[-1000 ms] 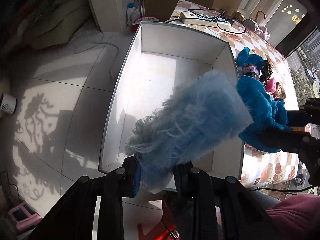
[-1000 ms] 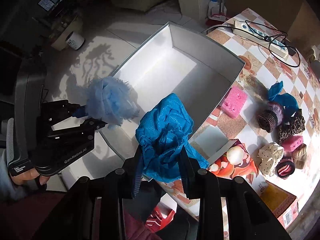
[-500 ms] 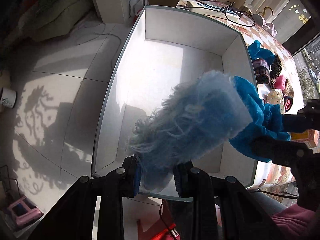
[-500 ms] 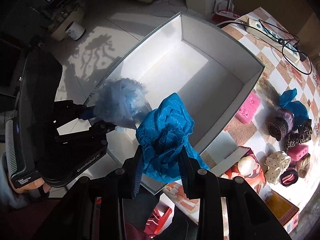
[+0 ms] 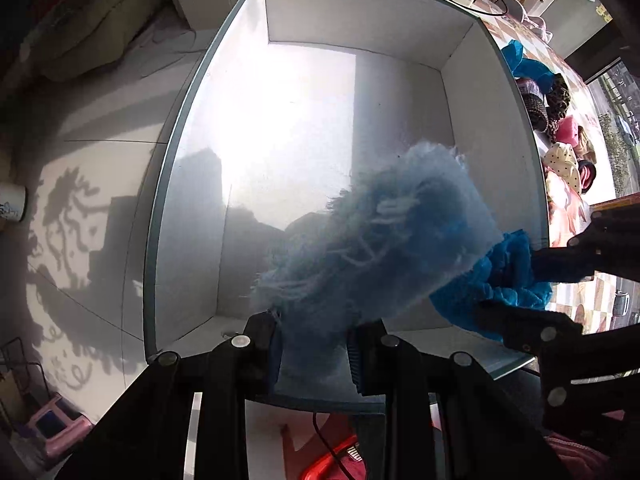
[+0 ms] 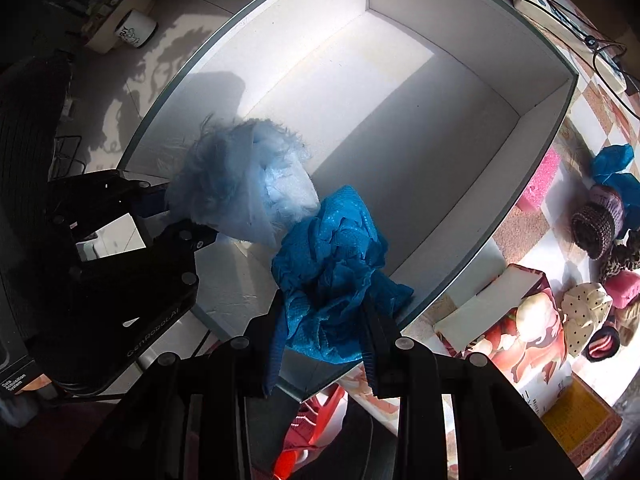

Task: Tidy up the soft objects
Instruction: 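Lower both items into the white box and open both tools, then move both tools back over the table toward the knit items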

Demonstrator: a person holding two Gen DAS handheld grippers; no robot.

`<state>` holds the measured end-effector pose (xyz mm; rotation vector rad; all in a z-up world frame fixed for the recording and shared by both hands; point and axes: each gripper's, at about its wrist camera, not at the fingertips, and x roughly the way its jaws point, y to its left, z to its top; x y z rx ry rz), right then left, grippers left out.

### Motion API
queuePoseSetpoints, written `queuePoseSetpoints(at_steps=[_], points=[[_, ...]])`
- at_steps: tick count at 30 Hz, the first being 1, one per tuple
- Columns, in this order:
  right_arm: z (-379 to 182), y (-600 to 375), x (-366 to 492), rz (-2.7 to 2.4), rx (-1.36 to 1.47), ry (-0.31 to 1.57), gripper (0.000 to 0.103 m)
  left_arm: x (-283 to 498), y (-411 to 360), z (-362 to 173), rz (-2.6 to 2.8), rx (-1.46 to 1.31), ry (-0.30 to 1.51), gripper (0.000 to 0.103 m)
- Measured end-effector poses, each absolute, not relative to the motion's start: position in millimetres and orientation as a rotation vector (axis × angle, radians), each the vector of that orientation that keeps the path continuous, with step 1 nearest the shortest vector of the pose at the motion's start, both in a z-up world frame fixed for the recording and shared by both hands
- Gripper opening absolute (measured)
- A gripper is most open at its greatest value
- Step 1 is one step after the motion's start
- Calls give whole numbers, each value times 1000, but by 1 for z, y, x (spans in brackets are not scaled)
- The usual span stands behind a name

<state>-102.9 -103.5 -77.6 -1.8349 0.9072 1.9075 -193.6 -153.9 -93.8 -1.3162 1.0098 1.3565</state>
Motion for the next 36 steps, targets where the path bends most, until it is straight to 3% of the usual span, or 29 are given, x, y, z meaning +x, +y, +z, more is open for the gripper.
queuePoseSetpoints(at_steps=[13,16,18,20,21,24,26,27,31,36], points=[[-66,-104,-89,1904,-1784,902,35,-190,-155,-87,1322,-1269,1020,30],[-59,-99,-88,1924,-1758,889,35,-190,-155,-81,1331,-1239,1009,38],[-53,-94,-87,1937,-1751,883,36,-188,-156,-77,1337,-1207,1011,61],[-49,-92,-86,1946,-1744,866,57,-186,-156,-73,1349,-1172,1032,81],[-46,-92,-86,1946,-1736,848,59,-185,-157,-72,1350,-1159,1049,85],[-37,-86,-85,1957,-1713,835,86,-188,-158,-68,1330,-1168,1023,88],[-29,-83,-83,1963,-1683,841,102,-193,-159,-60,1335,-1179,961,97],[-24,-83,-81,1961,-1669,847,102,-196,-159,-55,1338,-1188,916,103],[-9,-75,-71,1944,-1588,948,102,-211,-153,-36,1340,-1212,743,103],[0,-54,-51,1871,-1449,1102,102,-211,-129,-17,1306,-1181,717,103]])
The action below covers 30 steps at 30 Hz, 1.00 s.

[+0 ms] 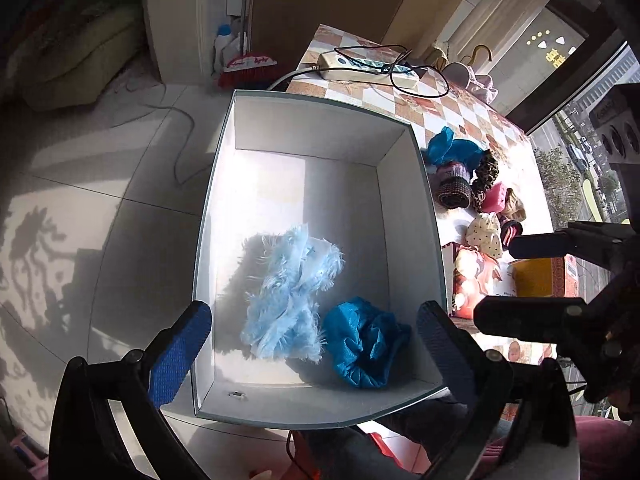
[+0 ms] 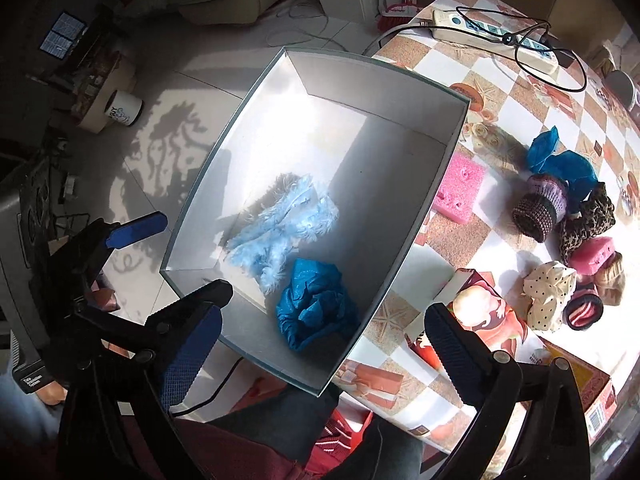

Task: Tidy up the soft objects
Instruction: 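Move both tools back over the table toward the knit items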

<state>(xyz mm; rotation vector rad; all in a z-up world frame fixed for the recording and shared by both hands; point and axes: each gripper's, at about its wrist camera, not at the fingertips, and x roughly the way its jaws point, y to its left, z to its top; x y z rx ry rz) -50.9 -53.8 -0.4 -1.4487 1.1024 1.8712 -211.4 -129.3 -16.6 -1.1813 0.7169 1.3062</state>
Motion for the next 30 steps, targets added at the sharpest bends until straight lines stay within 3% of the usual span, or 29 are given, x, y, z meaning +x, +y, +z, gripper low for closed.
queuePoseSetpoints(at_steps=[7,17,23,30], points=[[37,-30,9,1747,-1240,1186,102,-178,-89,9,1183,-1112,735,103],[71,-7,170,1473,-960,1296,102,-82,-8,9,1095,-1063,868,103],[42,19,241,1355,-974,1345,102,-33,34,-19,1076,-1085,969,103],[-41,57,276,1300,-1129,1464,102,2,86,-76,1084,-1164,1086,103]])
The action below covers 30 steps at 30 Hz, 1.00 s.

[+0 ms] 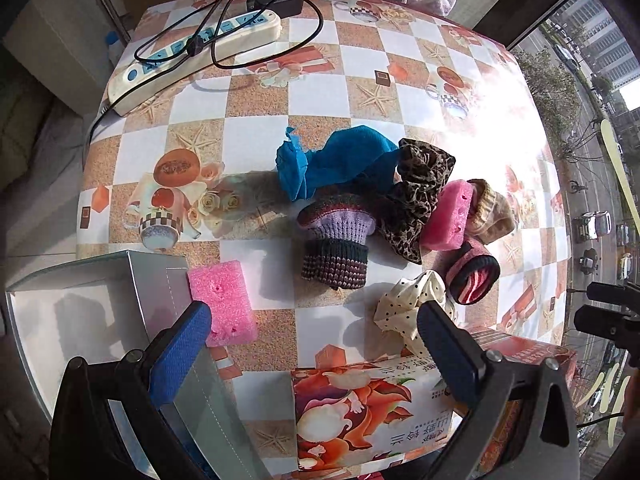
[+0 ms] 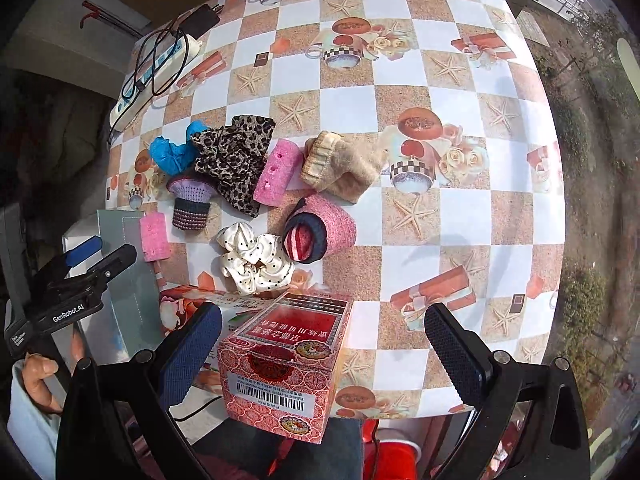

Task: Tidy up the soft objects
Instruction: 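Move both tools back over the table toward the knit items, then grasp the striped knit hat with the left tool while the right grasps the pink knit cuff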

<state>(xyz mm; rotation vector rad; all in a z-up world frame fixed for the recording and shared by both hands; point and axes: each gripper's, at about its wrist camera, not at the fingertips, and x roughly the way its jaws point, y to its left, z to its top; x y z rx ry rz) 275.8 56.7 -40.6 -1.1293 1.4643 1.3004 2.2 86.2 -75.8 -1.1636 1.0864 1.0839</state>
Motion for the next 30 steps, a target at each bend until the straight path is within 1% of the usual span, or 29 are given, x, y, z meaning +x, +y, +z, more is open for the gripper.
queuePoseSetpoints(at_steps=[7,9,14,18,23,27,30], points=[[-119,95,269,1314,-1168,1676,102,17,112,-123,1106,-1266,1131,103],[-138,105,260,1329,-1207,1709,102,20,117,-133,1121,-1283,1138,103],[-168,114,243,1325,-1326,1669,102,25,124,-156,1141,-1321,1150,103],[-181,106,242,1294,-1388,1625,102,28,124,-171,1143,-1333,1176,103],[-185,108,239,1307,-1431,1615,102,30,123,-184,1143,-1343,1208,103],[-188,103,224,1333,-1549,1519,102,36,126,-186,1148,-1289,1267,103],[-189,99,219,1345,-1587,1472,101,36,127,-187,1151,-1312,1277,103]])
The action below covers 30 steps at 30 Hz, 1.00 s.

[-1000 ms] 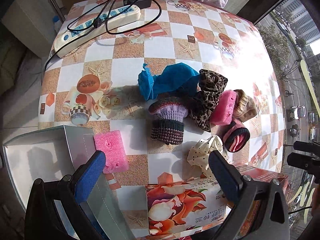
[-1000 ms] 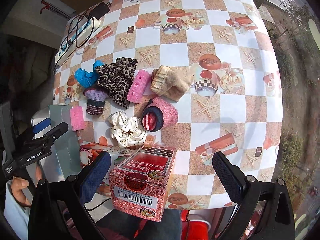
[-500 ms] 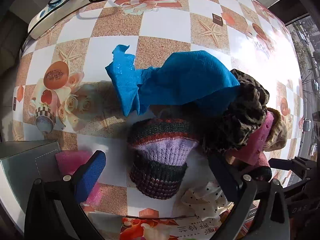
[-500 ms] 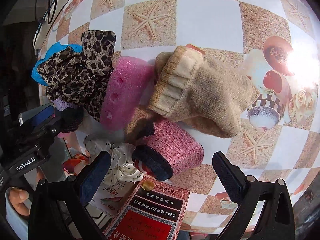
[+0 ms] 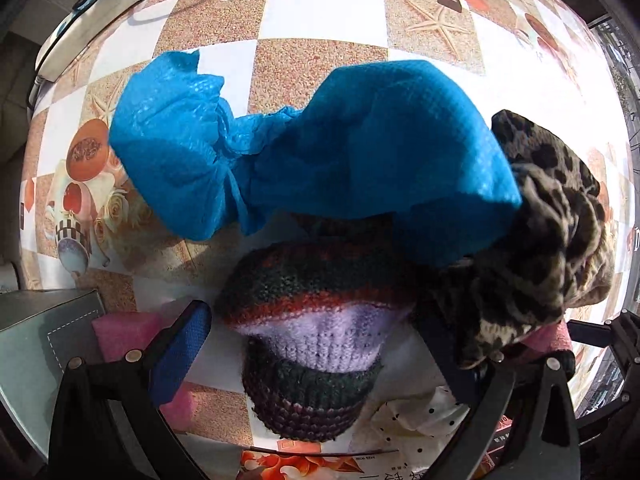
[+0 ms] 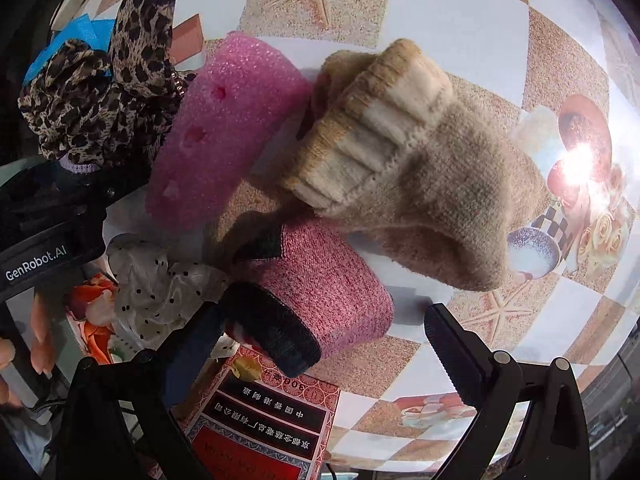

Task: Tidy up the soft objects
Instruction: 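Grasp the striped knit hat with the left tool while the right grasps the pink knit cuff, then lift both knit items and carry them toward the white box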

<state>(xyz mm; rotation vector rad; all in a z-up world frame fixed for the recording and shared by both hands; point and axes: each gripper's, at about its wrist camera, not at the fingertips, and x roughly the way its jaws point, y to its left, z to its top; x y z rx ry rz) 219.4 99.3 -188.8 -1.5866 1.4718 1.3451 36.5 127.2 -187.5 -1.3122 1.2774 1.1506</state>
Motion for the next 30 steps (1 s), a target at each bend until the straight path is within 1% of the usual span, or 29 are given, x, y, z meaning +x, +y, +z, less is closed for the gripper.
queuePoseSetpoints(at_steps=[3,4,5,6,7,8,9,11,14,19,24,26,30], points=[[-187,94,213,1333,-1615,1422,91,36,131,-189,1132,-1336,1303,103],[-185,94,212,1334,-1625,1404,83,36,135,-190,1126,-1347,1308,103],[-184,93,212,1338,-1632,1388,72,36,136,-190,1121,-1352,1308,102],[-181,93,210,1347,-1631,1391,67,35,137,-188,1122,-1349,1304,98],[-179,89,210,1359,-1616,1420,57,35,136,-185,1122,-1341,1297,95],[-179,88,212,1363,-1600,1441,50,33,135,-180,1122,-1327,1291,86],[-176,87,211,1363,-1583,1446,48,32,132,-175,1124,-1307,1286,70],[-171,85,216,1384,-1533,1442,41,31,129,-166,1122,-1265,1286,45],[-156,75,227,1416,-1451,1427,40,23,126,-147,1139,-1229,1236,42],[-121,59,243,1441,-1289,1409,40,13,115,-110,1152,-1141,1181,42],[-82,60,260,1449,-1130,1408,40,23,98,-69,1145,-1060,1140,42],[-69,58,264,1457,-1085,1408,40,45,85,-55,1137,-1034,1128,42],[-41,63,278,1469,-1022,1393,40,45,65,-36,1129,-985,1113,42]])
